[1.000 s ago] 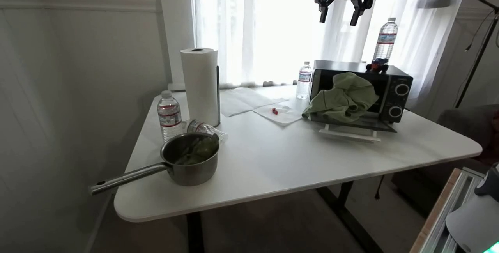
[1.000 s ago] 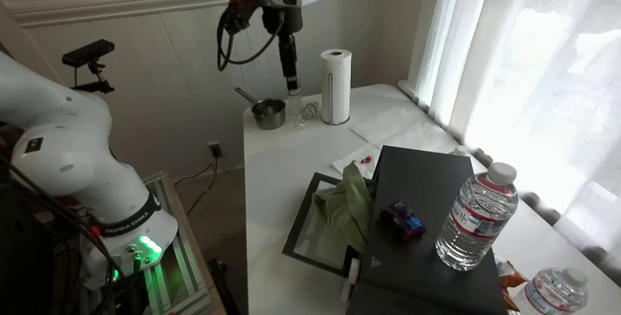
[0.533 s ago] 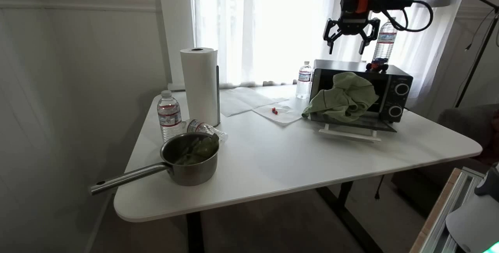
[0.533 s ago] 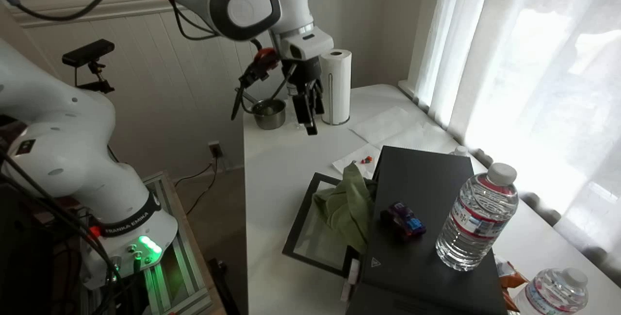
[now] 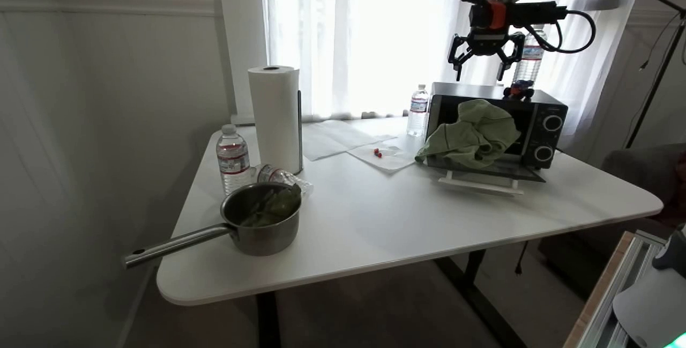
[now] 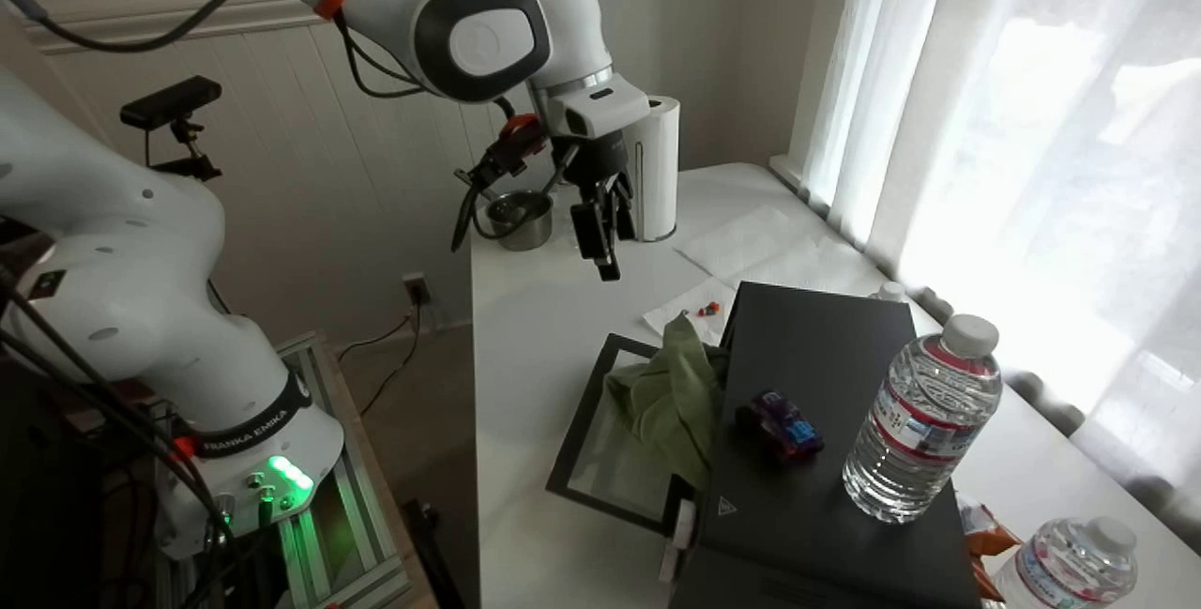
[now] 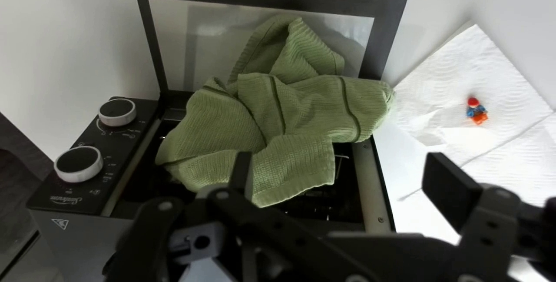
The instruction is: Place the kitchen towel on the table
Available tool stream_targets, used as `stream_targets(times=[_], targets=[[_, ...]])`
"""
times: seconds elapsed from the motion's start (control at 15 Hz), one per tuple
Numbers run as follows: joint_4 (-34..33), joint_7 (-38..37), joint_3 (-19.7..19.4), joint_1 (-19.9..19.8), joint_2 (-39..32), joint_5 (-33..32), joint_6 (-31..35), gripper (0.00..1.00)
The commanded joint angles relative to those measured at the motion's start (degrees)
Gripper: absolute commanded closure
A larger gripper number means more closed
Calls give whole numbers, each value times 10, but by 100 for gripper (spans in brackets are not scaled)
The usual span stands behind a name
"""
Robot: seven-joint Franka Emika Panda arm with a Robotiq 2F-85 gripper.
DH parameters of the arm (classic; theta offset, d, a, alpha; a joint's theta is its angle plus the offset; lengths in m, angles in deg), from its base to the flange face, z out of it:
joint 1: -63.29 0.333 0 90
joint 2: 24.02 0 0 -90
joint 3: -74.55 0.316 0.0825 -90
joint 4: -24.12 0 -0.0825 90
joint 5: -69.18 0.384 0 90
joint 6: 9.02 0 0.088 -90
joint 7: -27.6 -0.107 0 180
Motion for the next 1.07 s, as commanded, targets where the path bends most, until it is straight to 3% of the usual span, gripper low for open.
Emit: stream_targets(times=[0.0,0.53,0.8,1.0], targets=[[-6,-22,-2,-2,-25,-27,3,0],[-5,-109,-41,-8,-121,-137,48,0],[-6,-148,-80,-3,-159,-192,134,0],[-5,-147,-101,5,-186,-183,197,0]])
